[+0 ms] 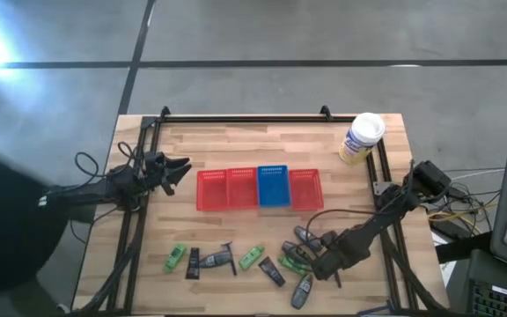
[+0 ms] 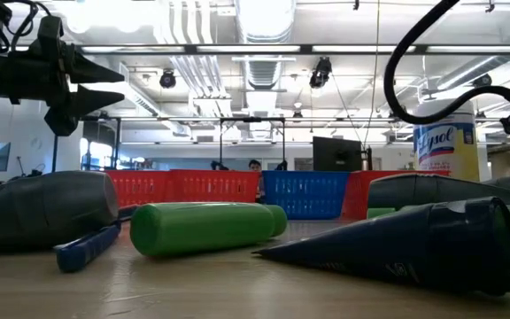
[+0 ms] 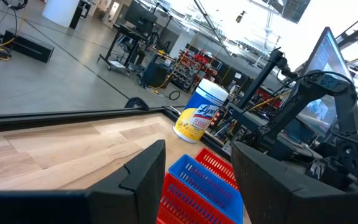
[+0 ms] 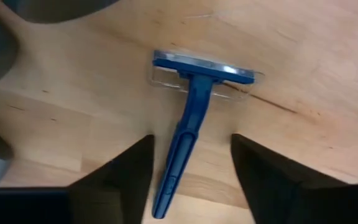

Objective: Pick & Place Travel size toiletries

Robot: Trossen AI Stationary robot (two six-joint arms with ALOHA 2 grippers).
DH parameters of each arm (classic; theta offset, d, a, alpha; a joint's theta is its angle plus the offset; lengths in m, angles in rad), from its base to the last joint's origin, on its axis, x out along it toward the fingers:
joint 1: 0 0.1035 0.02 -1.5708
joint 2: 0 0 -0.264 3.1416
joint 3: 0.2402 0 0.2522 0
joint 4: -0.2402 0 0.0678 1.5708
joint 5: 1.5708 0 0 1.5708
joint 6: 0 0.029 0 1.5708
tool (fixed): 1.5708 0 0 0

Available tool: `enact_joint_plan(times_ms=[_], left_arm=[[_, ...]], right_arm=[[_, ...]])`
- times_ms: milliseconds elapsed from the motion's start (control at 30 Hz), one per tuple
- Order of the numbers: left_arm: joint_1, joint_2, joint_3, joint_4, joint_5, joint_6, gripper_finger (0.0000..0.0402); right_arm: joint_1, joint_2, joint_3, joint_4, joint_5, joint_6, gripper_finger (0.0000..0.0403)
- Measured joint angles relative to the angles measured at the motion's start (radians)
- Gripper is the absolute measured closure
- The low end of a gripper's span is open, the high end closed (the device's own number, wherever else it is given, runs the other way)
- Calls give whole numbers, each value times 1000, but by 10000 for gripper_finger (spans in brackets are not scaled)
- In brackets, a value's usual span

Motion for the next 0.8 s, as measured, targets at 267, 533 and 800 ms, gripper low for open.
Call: enact_joint_plan(times_ms=[267,533,800], left_arm=[[0,0,0,0,0,0,213],[0,1,0,0,0,0,213],[0,2,0,1,0,0,213]], right_arm=[[-1,5,-22,20,22,1,345],[1,-67,-30,-31,113,27,377],[-15,-315,77,-235,362,131,378]])
